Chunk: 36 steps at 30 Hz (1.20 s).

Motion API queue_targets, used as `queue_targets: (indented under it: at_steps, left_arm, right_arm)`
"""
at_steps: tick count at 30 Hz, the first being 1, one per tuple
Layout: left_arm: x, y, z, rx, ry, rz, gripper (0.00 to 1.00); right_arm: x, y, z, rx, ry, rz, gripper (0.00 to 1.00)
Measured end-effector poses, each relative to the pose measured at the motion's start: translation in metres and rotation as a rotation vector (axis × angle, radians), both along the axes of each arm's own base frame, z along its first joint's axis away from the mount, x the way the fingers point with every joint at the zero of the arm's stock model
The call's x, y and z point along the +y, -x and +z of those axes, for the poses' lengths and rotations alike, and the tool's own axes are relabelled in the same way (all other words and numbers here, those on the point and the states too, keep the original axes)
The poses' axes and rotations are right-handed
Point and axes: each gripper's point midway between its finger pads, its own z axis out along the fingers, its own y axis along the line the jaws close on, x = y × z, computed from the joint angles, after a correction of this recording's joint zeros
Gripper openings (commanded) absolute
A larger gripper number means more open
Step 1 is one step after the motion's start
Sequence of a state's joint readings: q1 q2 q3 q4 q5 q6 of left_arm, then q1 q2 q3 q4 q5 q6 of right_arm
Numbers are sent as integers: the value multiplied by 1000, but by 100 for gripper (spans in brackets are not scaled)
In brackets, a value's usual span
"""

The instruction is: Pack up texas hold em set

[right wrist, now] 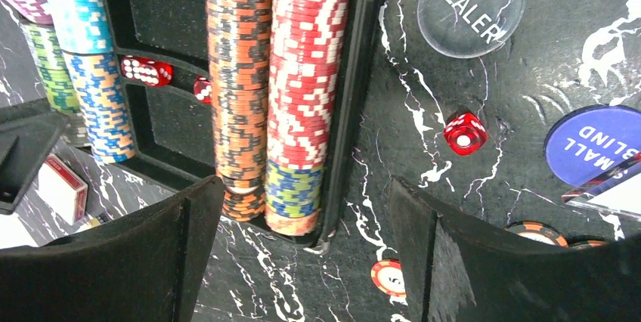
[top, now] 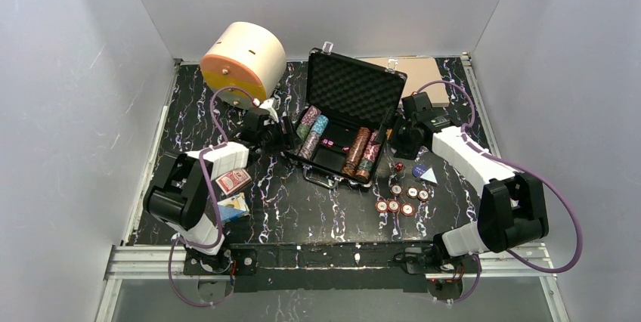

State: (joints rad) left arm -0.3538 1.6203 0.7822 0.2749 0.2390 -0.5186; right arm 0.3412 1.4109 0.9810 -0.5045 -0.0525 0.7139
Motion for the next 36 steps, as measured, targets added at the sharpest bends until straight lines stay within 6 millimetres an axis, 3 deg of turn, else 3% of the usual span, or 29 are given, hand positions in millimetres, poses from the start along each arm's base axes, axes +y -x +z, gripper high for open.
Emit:
queue_targets:
  at_steps: [11,15,19,22,26,31,33,36]
  left_arm:
    - [-44,33,0,-14,10,-76,65]
    - [-52,51,-1,-21,23,-106,65]
    - [-52,64,1,-9,24,-111,85]
    - [-53,73,6,10,2,-123,98]
    - [-57,60,28,-22,-27,-112,98]
    - [-60,24,73,-141,-34,-43,98]
    - [-60,16,78,-159,-33,-26,98]
    - [-62,5,70,-148,-49,-22,95]
  right_arm:
    - [-2,-5,10,-26,24,24,85]
    - [-1,-9,12,-45,45,23,85]
    - [-2,-12,10,-60,93,5,87]
    - [-14,-18,6,-64,138,-51,86]
    - [-39,-29,5,-75,156,-158,81]
    - [-67,-36,7,-88,105,-289,60]
    - [-75,-43,3,-67,58,-338,53]
    - [-87,-54,-13,-9,0,-403,46]
